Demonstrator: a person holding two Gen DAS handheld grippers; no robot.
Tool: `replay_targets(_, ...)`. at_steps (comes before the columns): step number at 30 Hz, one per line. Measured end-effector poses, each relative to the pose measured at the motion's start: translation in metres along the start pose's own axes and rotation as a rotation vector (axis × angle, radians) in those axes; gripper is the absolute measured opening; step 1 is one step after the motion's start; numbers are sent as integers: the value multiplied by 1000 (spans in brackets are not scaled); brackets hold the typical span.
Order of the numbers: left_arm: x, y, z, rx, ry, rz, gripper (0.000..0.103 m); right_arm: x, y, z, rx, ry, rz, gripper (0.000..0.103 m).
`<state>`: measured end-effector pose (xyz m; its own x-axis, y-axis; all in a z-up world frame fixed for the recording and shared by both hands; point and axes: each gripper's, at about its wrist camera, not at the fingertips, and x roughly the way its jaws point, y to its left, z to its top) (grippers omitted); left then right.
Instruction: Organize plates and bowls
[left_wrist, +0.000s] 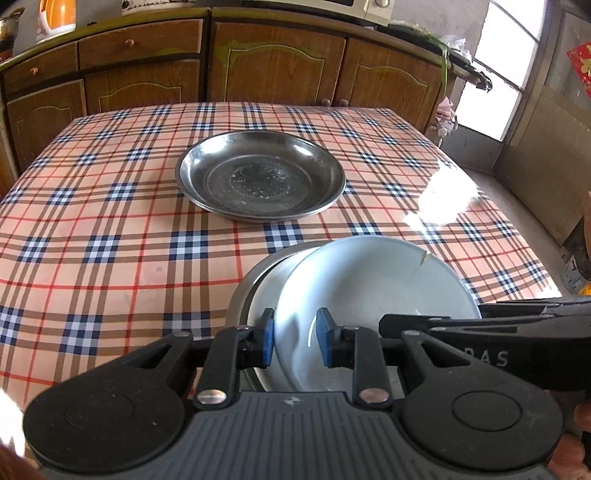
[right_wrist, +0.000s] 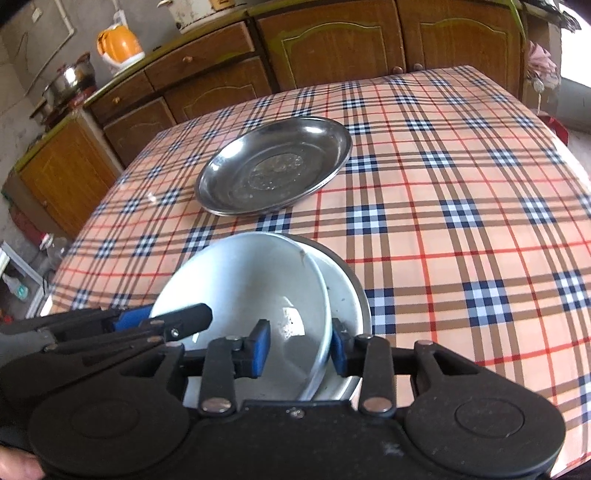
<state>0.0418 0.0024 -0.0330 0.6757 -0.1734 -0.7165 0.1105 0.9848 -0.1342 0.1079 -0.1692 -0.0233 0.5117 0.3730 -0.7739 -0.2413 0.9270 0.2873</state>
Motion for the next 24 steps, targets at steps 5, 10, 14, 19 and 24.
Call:
replay_targets(5, -10, -5, 3, 54, -63, 78, 39, 3, 12, 2, -62, 5, -42, 50)
replay_targets(10, -11, 8, 3, 18, -60, 88, 42, 0, 18, 5, -104, -6, -66, 53)
replay_targets(14, -12, 15, 3, -8, -63, 77, 48, -4, 21, 10, -125, -17, -87, 54)
replay_targets(19, -14, 13, 2, -7, -70, 62, 52, -9, 25, 10, -162, -37, -127, 62)
replay_targets(24, -12, 11, 0, -1, -64, 52, 51, -12, 22, 8, -159, -41, -128, 66)
